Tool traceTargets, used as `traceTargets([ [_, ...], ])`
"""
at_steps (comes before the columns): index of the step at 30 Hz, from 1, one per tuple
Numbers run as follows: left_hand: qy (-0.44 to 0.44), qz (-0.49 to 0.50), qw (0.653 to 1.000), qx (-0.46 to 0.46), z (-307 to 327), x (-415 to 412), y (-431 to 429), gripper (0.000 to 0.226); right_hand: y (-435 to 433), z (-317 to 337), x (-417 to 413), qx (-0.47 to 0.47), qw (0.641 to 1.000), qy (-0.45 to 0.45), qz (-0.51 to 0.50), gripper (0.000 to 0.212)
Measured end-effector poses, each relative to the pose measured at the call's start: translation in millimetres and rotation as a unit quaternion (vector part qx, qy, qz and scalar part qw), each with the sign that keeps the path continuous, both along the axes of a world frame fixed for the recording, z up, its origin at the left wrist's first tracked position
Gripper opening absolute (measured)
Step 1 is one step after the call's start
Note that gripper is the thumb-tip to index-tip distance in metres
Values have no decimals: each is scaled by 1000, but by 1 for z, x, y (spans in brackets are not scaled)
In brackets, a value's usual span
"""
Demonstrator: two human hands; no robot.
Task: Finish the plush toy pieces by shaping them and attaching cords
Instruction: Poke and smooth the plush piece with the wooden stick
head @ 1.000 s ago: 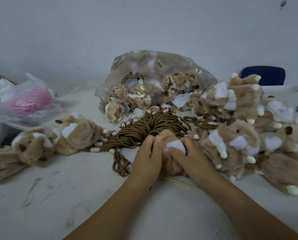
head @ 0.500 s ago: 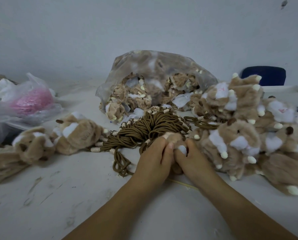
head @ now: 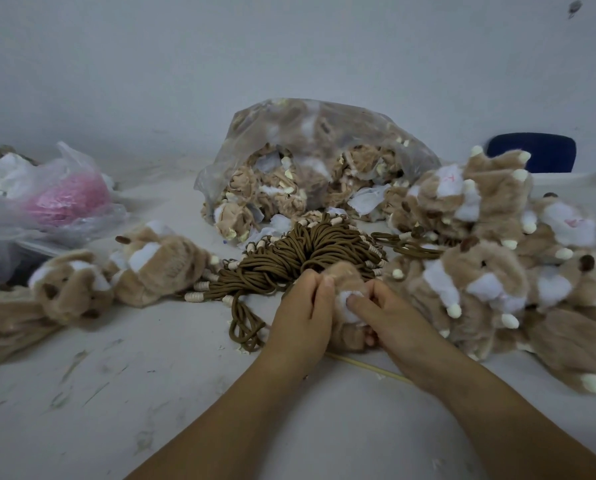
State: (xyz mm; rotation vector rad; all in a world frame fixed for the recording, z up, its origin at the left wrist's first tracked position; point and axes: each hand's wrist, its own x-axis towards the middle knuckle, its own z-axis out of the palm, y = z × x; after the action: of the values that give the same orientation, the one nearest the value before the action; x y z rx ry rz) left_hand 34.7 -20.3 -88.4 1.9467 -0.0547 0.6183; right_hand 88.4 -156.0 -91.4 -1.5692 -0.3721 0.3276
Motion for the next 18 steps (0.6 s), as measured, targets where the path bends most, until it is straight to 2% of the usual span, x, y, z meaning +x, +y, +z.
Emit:
traceTargets([
  [3,-33,-9,990,140,2,-3,-3,26,3,0,0,-68,992,-56,-89,18],
  [6,-40,-12,975,218,3,-3,-6,18,3,0,-1,-162,958,-166,-169,17],
  [8,-47,-8,979,197,1,-2,-7,20,3,0,-2,-168,948,-193,-189,17],
  [11,-31,-2,996,81,0,-2,-6,30,2,0,2,-138,957,-180,-178,22],
  [14,-97,31,991,85,3,-1,-5,11,2,0,4,-84,976,-141,-143,28],
  [16,-126,31,984,122,3,3,-5,31,1,-2,2,-71,983,-127,-113,27],
  [18,-69,-17,991,110,3,3,-4,46,0,-3,0,-47,991,-98,-76,23],
])
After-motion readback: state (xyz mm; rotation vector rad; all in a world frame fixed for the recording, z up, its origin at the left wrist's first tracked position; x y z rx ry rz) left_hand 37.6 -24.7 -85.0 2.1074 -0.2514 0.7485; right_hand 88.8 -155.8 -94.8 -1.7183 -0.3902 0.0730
